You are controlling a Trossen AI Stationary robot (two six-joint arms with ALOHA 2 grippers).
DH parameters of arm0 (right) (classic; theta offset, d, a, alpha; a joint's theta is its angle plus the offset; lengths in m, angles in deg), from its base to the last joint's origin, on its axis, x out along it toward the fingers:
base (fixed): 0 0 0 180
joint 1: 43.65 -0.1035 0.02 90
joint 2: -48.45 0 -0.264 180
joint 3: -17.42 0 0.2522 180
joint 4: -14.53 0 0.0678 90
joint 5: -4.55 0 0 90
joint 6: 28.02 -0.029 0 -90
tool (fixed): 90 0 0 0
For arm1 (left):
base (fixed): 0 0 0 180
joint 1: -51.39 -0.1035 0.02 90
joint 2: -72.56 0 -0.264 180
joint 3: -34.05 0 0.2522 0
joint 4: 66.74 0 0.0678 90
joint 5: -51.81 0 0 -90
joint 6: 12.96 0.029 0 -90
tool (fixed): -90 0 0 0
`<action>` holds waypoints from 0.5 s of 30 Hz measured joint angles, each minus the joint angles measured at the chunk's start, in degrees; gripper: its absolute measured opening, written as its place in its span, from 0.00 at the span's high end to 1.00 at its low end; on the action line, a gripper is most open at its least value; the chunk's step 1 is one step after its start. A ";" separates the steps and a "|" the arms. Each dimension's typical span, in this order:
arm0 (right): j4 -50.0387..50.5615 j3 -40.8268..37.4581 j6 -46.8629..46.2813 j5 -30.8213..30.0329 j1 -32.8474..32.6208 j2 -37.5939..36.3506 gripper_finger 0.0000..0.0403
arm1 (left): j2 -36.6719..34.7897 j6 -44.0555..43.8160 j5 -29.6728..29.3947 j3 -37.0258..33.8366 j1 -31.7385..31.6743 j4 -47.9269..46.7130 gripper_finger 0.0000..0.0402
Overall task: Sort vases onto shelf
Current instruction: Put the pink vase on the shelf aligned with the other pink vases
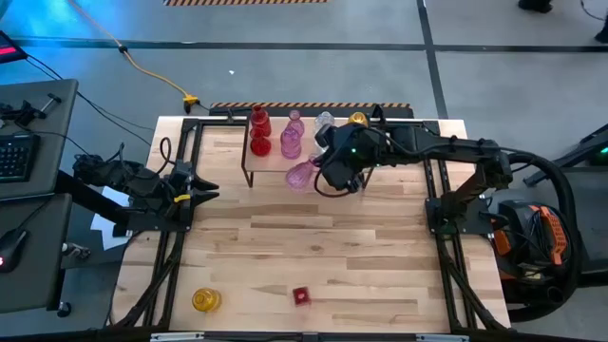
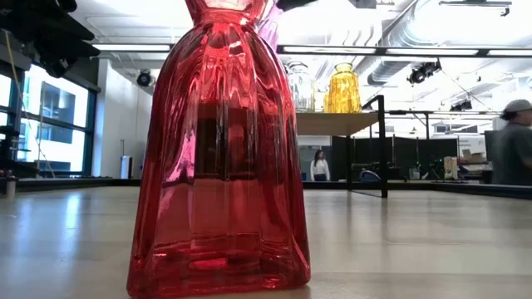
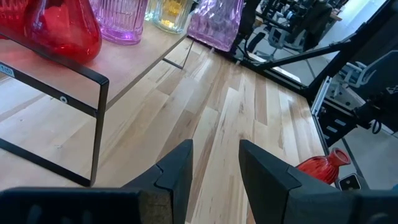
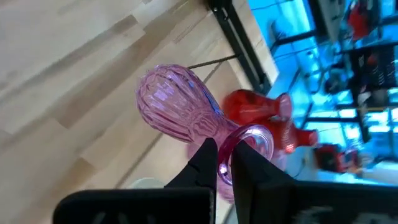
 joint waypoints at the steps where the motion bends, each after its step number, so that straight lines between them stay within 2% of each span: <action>1: -0.65 0.00 1.52 0.01 0.30 0.13 1.00 | 0.02 -0.02 0.00 0.00 0.00 -0.02 0.70; 8: -1.75 -0.02 8.37 -0.79 3.22 3.02 1.00 | 0.00 -0.02 0.00 0.00 -0.02 0.00 0.70; 15: -2.91 -0.04 13.90 -2.55 3.23 3.67 1.00 | 0.00 -0.01 0.00 0.00 0.00 -0.02 0.70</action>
